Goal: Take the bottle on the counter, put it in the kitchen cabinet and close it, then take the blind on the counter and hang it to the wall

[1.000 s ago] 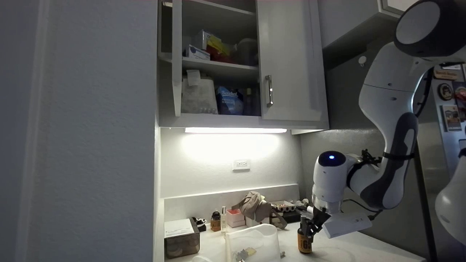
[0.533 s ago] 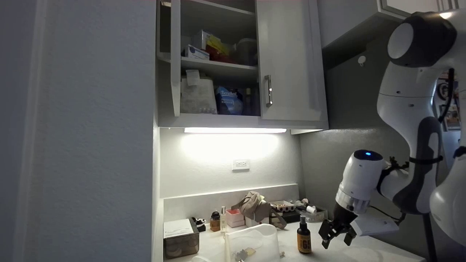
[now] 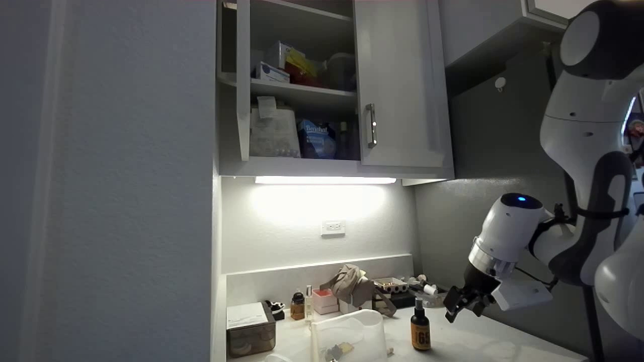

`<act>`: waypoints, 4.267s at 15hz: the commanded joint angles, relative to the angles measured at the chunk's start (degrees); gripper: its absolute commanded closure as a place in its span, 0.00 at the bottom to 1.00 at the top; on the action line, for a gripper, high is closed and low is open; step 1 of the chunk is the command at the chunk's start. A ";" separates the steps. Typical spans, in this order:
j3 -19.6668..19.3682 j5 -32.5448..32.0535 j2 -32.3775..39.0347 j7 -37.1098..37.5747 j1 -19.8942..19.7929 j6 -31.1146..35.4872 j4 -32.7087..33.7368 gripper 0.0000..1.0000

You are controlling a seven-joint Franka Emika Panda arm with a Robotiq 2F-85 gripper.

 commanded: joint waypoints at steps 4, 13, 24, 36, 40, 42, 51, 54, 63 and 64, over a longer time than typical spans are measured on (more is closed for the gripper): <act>2.79 -5.55 -2.86 6.44 5.29 -1.07 0.05 0.00; 10.00 -2.57 -3.25 18.39 17.05 -15.88 -0.44 0.00; 13.15 -6.02 4.22 34.64 20.50 -31.77 0.78 0.00; 10.08 -24.21 6.68 54.21 19.89 -38.08 1.92 0.00; 9.21 -29.69 7.82 59.95 20.01 -38.57 2.57 0.00; 9.23 -32.15 9.05 63.07 20.16 -38.55 3.07 0.00; 10.19 -33.20 10.46 63.37 20.90 -32.59 5.79 0.00; 10.77 -32.89 10.61 63.07 21.56 -33.55 6.43 0.00; 11.77 -32.40 13.34 63.03 22.60 -38.60 8.44 0.14; 11.77 -32.18 13.64 62.69 22.74 -38.88 8.61 0.26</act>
